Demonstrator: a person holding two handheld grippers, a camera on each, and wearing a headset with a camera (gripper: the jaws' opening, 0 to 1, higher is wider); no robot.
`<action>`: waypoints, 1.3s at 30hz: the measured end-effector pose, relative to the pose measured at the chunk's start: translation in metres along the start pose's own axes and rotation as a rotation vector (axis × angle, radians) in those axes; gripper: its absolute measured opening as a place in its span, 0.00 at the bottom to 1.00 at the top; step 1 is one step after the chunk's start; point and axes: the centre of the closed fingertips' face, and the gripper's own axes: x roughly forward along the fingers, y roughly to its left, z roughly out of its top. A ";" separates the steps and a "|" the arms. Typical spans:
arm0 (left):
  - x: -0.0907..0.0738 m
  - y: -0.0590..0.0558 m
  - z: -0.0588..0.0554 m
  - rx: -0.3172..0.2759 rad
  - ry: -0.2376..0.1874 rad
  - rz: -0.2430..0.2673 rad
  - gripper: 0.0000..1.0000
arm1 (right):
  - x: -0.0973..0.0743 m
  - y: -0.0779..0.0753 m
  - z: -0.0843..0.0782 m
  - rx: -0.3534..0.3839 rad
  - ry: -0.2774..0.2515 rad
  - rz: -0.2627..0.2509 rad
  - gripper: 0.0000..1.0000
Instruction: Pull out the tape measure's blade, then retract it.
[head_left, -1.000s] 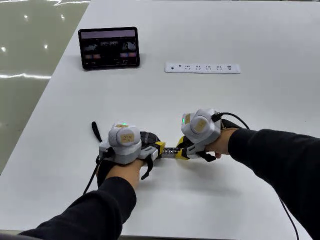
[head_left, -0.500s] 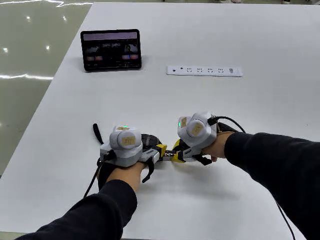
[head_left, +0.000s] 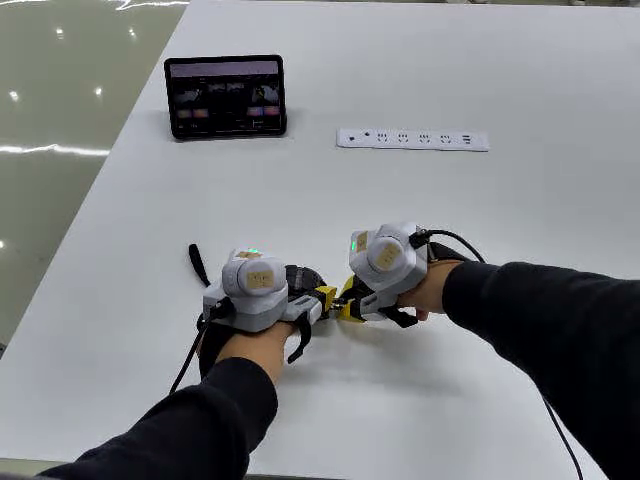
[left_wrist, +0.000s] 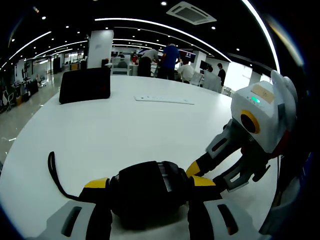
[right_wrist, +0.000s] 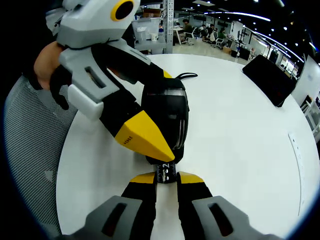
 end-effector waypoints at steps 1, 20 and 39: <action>0.000 0.000 0.000 0.000 0.001 0.000 0.57 | 0.000 0.000 0.001 0.000 -0.001 0.001 0.11; 0.000 0.000 0.000 -0.003 -0.005 0.002 0.57 | -0.003 0.003 -0.009 -0.022 0.012 0.006 0.05; -0.004 -0.001 -0.001 0.028 0.011 -0.042 0.61 | -0.022 -0.007 -0.016 0.058 -0.022 -0.048 0.17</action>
